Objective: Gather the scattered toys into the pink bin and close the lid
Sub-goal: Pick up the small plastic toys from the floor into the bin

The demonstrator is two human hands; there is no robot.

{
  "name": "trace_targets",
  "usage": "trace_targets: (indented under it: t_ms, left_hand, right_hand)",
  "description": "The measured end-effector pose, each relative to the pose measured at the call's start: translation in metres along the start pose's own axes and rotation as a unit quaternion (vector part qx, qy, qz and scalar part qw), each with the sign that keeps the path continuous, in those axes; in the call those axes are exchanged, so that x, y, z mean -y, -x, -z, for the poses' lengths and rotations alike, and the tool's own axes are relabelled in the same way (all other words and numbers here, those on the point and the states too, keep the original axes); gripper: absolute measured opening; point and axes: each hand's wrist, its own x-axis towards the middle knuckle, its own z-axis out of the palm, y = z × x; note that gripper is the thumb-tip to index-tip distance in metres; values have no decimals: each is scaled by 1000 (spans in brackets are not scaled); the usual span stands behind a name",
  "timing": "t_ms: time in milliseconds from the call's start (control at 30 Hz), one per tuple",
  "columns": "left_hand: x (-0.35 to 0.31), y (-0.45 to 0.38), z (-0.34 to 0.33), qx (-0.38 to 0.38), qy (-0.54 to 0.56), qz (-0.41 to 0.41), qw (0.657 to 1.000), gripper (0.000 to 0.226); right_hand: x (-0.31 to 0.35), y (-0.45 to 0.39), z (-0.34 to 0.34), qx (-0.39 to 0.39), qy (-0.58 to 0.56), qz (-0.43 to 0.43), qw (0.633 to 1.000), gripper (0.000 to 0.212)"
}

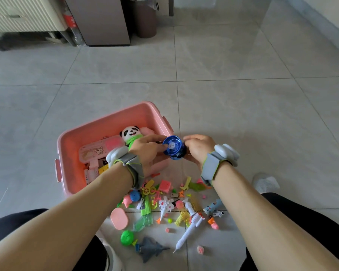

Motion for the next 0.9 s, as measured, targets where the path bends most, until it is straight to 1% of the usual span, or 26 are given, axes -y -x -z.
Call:
trace_targets:
  t_ms: [67,167,300,433,500,567,633,667,733,767,800,867,900]
  left_hand:
    - [5,-19,4,-32,-3,13,999,27]
    - [10,-47,12,-68,-8,31,997,28]
    - [22,-86,34,-120,-20,44,992,27]
    - [60,-162,68,-173,-117,33,977,22]
    - [64,-171,65,-183,-161,35,969,19]
    - [52,-151,46,-158,-181,32,970,21]
    - [49,-141,31,-100,-215,39,971,29]
    - [46,-136,24,-75,-260,46,962,33]
    - [38,-129,16,-13,-363,70,929,36]
    - [35,-127,15,12,-397,88,913,37]
    - [34,-123,14,25,-423,98,900,38]
    - [36,-119,13,13,-428,78,900,37]
    - [35,-111,13,7,-431,65,900,43]
  right_hand:
    - [-4,-17,-8,-8,34,3,999,16]
    - [-13,-49,-17,-7,59,-1,998,19]
    - [-20,-74,-23,24,64,-15,998,13]
    - [-12,-75,-30,24,121,-6,992,18]
    - [-9,-75,-31,20,143,-7,990,16]
    - [-8,-77,-33,20,149,-15,988,16]
    - [-9,-81,-33,18,160,-17,987,15]
    - [-10,-83,-34,20,167,-17,986,14]
    - [-14,-89,-34,24,180,-15,983,15]
    - [-15,-90,-34,27,186,-12,982,14]
    - [-17,-91,-33,28,195,-10,980,14]
    - [-17,-86,-31,22,206,0,978,14]
    - [-17,-82,-30,20,213,5,977,15]
